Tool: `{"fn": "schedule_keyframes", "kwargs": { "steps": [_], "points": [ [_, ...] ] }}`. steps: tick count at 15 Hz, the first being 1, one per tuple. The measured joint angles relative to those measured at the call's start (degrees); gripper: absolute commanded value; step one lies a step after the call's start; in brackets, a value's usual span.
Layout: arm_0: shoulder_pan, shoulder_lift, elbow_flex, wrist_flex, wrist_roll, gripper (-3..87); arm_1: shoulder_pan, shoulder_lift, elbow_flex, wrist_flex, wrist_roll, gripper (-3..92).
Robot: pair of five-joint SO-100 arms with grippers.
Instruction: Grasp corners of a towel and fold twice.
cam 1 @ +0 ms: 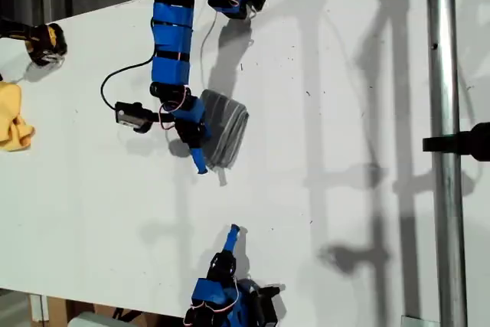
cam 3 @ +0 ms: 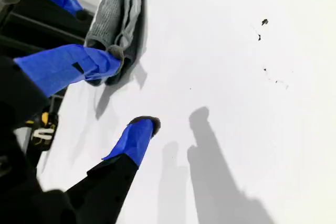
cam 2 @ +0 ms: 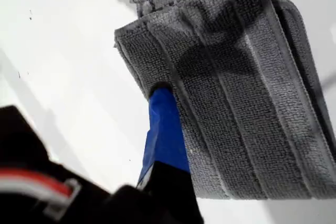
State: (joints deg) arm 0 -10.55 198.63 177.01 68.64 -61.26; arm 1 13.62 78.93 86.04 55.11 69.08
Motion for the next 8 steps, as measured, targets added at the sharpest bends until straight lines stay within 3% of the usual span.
{"fn": "schedule_keyframes", "kwargs": {
  "steps": [1,2,3,5,8],
  "points": [
    [0.4,0.0,0.1,0.0,-0.4,19.5,0.3,3.3,1.4,0.0,0.0,41.7],
    [0.7,0.0,0.2,0.0,-0.7,18.9,1.1,8.3,3.8,0.1,-0.2,20.1],
    [0.8,0.0,0.2,0.0,-1.1,18.4,2.0,13.4,6.6,0.1,-0.8,6.5],
    [0.8,0.0,0.5,-0.1,-1.7,16.6,3.1,25.0,11.2,1.0,-0.9,-0.1],
    [2.4,0.0,0.7,-0.7,-4.0,16.9,3.3,46.3,25.0,1.0,0.3,-0.2]
  ]
}}
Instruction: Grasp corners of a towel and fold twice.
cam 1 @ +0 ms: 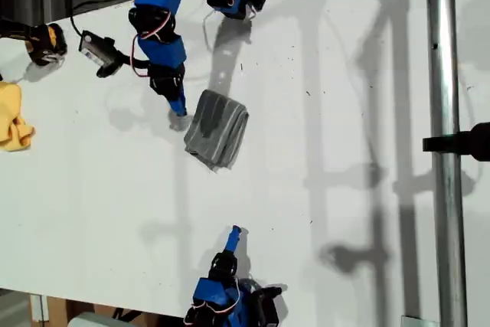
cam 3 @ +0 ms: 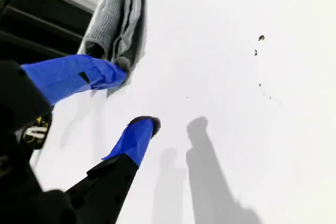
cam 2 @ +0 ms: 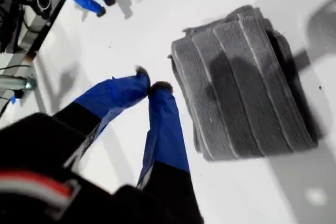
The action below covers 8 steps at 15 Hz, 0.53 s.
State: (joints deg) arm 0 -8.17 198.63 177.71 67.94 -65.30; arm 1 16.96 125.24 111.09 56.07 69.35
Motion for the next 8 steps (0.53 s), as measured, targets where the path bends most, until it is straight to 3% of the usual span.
{"fn": "schedule_keyframes", "kwargs": {
  "steps": [3,5,8],
  "points": [
    [0.9,0.0,0.7,-1.4,-3.4,17.9,-1.3,35.7,29.6,1.0,8.3,-0.2],
    [0.9,0.0,0.7,-1.4,-4.8,15.5,-4.7,58.8,43.6,10.1,14.2,-0.2],
    [0.9,0.0,0.7,1.8,-8.9,12.1,-6.8,62.8,52.1,16.2,19.8,2.6]
  ]
}}
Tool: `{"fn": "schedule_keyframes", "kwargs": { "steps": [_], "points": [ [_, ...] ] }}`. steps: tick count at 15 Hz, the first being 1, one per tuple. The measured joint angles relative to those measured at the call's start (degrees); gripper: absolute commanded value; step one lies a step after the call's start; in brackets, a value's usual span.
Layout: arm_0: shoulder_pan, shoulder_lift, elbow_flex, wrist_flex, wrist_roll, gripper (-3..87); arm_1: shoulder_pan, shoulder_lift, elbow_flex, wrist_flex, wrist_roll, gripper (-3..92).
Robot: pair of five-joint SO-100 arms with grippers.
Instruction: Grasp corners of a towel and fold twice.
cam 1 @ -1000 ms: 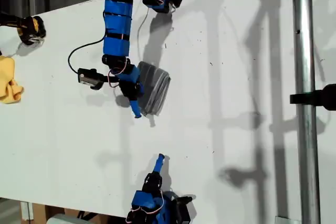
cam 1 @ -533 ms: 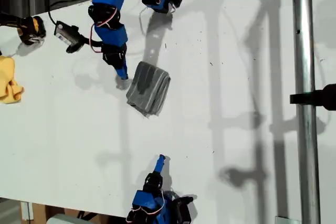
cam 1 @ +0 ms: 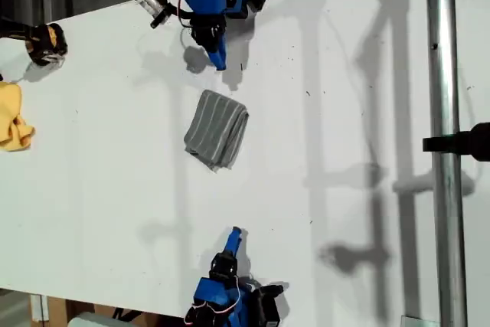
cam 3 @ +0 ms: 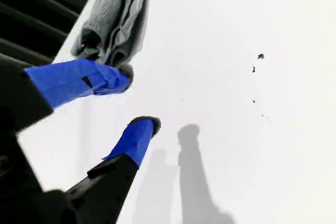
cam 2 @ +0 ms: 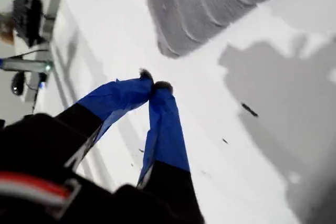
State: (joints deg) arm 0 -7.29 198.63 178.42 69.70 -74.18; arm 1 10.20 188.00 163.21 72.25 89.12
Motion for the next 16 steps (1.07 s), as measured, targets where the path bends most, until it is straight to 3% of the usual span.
{"fn": "schedule_keyframes", "kwargs": {
  "steps": [2,3,4,6,7,16],
  "points": [
    [-0.4,0.0,0.0,3.2,-6.2,12.0,0.5,-0.6,3.7,5.8,10.3,2.6],
    [-2.3,0.0,0.0,4.0,-5.9,12.0,1.1,0.4,3.7,7.9,6.9,2.6],
    [-4.2,0.0,0.1,4.2,-0.4,12.0,0.7,0.4,3.7,8.8,0.8,2.6],
    [-4.7,0.0,0.1,4.2,13.0,11.8,1.1,0.4,3.7,8.8,-2.4,2.7],
    [-4.4,0.0,0.1,4.2,16.1,11.8,1.0,0.4,3.7,8.9,-2.7,2.7],
    [-4.4,0.0,0.1,4.2,17.8,11.5,0.9,0.4,3.7,9.0,-2.8,2.7]
  ]
}}
